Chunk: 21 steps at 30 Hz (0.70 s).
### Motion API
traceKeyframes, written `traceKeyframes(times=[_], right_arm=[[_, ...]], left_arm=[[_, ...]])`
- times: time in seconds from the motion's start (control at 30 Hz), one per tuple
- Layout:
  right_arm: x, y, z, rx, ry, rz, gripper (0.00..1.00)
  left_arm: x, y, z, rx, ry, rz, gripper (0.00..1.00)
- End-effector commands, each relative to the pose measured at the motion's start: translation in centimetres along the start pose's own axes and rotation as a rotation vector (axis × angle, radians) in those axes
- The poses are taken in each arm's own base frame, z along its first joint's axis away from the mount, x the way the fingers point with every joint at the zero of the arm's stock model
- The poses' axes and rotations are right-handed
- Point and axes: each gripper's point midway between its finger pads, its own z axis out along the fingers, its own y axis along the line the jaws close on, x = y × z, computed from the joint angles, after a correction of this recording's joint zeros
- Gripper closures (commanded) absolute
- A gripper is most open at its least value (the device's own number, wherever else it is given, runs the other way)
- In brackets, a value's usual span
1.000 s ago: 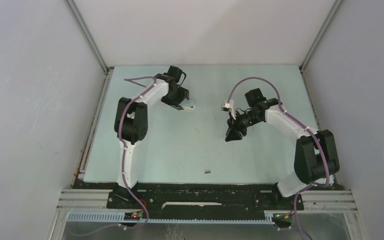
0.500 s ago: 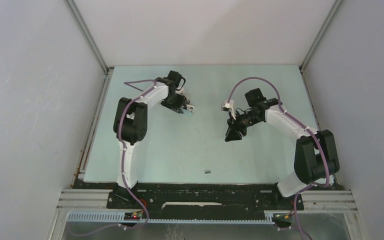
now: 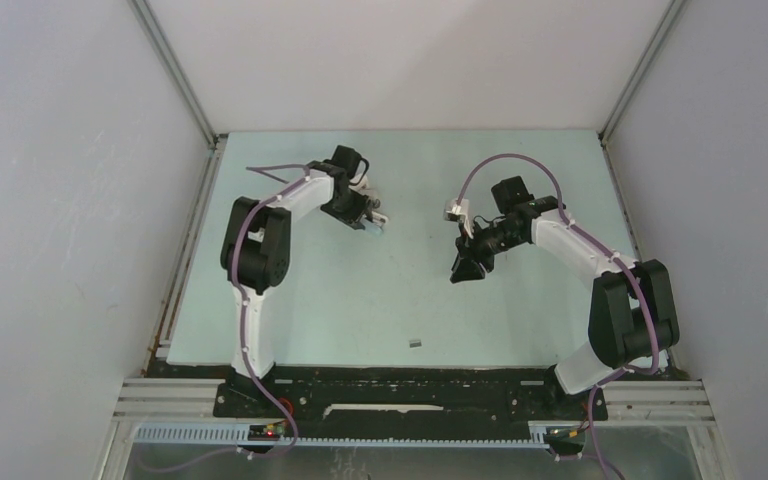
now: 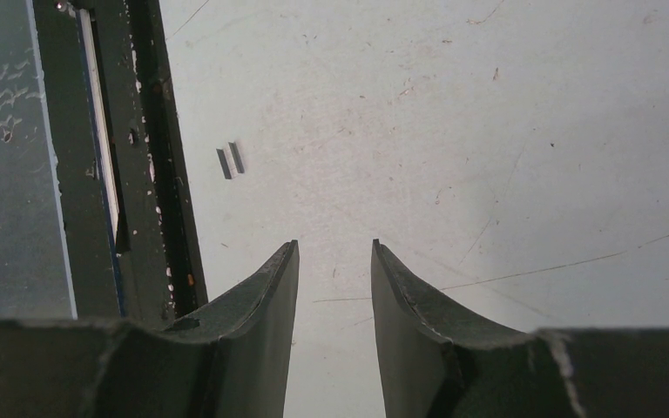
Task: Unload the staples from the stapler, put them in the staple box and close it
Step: Adjust the stapler at the center of the board.
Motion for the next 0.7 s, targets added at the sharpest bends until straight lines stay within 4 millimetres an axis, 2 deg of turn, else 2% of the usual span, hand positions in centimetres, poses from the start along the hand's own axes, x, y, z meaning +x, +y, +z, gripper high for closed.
traceKeyframes(times=[0.0,0.33,0.5,0.67], right_arm=[[-1.0,0.5,-0.7,0.002,-0.035,-0.031,0.55],[-1.1,0.7,-0.4,-0.009,-0.037,-0.032,0.55],[-1.4,1.1,0.0,-0.022,-0.036,-0.035,0.55],[-1.5,1.7,0.5,-0.041,-0.031,-0.040,0.55]], left_arm=[[-0.1,0.3,-3.0,0.058,-0.011,0.124,0.60],[2.9,3.1,-3.6,0.201,0.120,0.427,0.64],[3.0,4.7,-4.0,0.221,0.122,0.559,0.60],[3.1,4.6,-4.9,0.309,0.118,0.581,0.55]])
